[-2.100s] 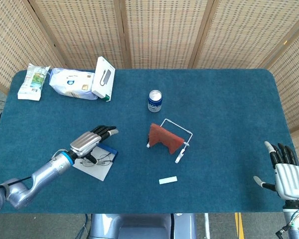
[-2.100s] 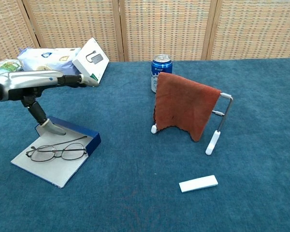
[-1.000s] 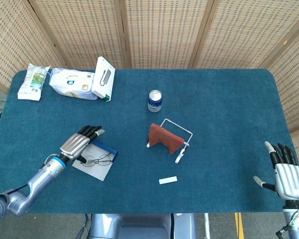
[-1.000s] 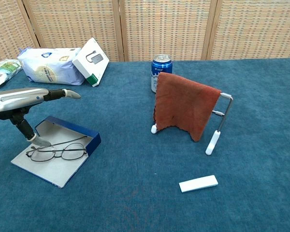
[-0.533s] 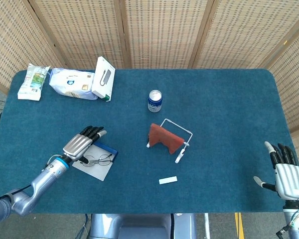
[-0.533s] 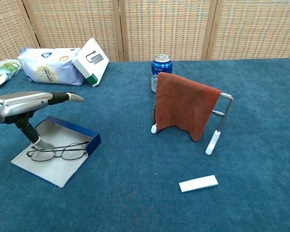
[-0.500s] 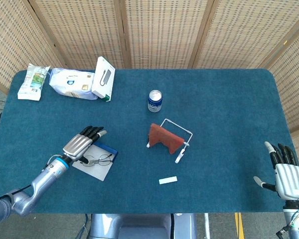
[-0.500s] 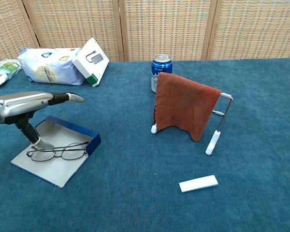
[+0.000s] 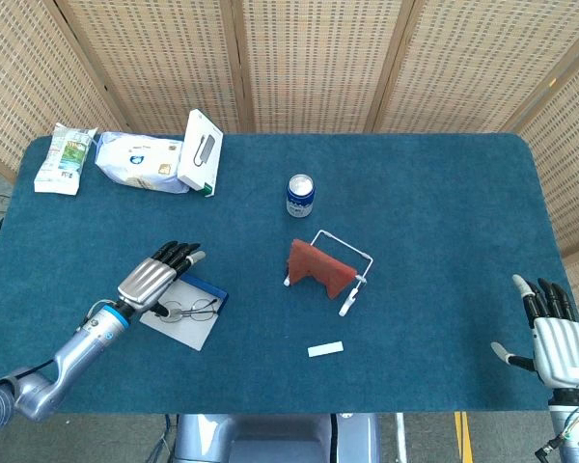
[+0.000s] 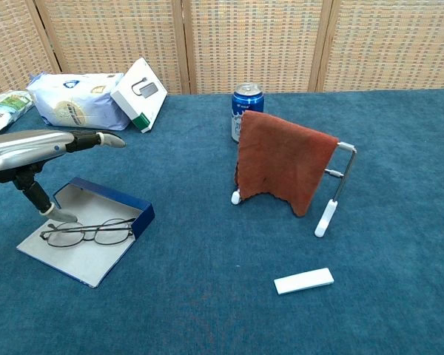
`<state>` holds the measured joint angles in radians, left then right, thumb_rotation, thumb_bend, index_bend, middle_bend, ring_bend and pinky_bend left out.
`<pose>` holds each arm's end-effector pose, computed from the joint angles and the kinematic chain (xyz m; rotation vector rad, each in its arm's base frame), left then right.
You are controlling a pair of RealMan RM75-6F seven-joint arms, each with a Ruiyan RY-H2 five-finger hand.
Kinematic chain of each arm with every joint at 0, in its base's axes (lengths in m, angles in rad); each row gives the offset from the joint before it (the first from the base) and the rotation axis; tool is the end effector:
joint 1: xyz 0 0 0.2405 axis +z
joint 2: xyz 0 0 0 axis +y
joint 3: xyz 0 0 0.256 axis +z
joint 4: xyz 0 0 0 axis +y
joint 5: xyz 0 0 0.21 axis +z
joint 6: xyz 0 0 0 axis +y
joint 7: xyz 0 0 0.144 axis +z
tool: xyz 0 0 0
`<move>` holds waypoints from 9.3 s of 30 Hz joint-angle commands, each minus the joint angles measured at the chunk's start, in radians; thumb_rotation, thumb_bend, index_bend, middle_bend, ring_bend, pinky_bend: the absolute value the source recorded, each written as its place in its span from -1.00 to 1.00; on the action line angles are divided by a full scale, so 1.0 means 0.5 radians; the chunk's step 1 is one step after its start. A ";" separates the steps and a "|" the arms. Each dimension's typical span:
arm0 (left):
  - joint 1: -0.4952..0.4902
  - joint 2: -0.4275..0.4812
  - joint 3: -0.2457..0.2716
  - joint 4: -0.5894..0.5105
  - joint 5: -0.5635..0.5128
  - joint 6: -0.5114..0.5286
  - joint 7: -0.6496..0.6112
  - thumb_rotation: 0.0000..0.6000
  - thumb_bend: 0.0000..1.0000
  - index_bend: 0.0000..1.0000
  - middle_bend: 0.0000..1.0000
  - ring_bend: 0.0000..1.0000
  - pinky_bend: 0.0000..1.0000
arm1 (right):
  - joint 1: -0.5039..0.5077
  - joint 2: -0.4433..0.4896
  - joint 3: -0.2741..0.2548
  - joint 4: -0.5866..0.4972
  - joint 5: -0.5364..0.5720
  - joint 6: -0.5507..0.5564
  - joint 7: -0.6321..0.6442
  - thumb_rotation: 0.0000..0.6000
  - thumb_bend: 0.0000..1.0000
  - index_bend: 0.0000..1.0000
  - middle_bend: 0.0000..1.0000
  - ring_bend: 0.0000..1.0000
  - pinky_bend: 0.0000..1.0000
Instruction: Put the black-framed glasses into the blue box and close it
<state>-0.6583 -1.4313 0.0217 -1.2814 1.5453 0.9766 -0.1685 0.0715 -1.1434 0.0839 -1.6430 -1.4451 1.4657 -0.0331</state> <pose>-0.2293 0.3205 0.0106 -2.0499 -0.9587 -0.9090 -0.3105 -0.1832 0.1534 1.3189 -0.9446 0.8989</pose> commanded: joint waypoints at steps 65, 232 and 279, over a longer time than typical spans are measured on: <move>-0.079 -0.227 -0.056 0.406 0.003 0.038 0.249 1.00 -0.88 -1.00 -1.00 -1.00 -1.00 | -0.002 0.005 -0.002 0.000 -0.002 -0.002 0.013 1.00 -0.74 -1.00 -0.68 -1.00 -1.00; 0.467 -0.217 0.265 0.582 0.324 0.684 -0.170 1.00 -0.05 0.47 -1.00 -1.00 -1.00 | -0.005 0.028 -0.013 -0.014 -0.009 -0.015 0.063 1.00 -0.74 -1.00 -0.68 -1.00 -1.00; 0.227 0.037 0.098 -0.087 0.003 0.065 0.022 1.00 -0.12 -0.41 -1.00 -1.00 -1.00 | -0.006 0.032 -0.016 -0.013 -0.014 -0.017 0.077 1.00 -0.74 -1.00 -0.66 -1.00 -1.00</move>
<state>-0.5462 -1.4095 0.0724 -1.3275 1.5463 1.0059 -0.1597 0.0683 -1.1275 0.0759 -1.6493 -1.4520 1.4574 0.0053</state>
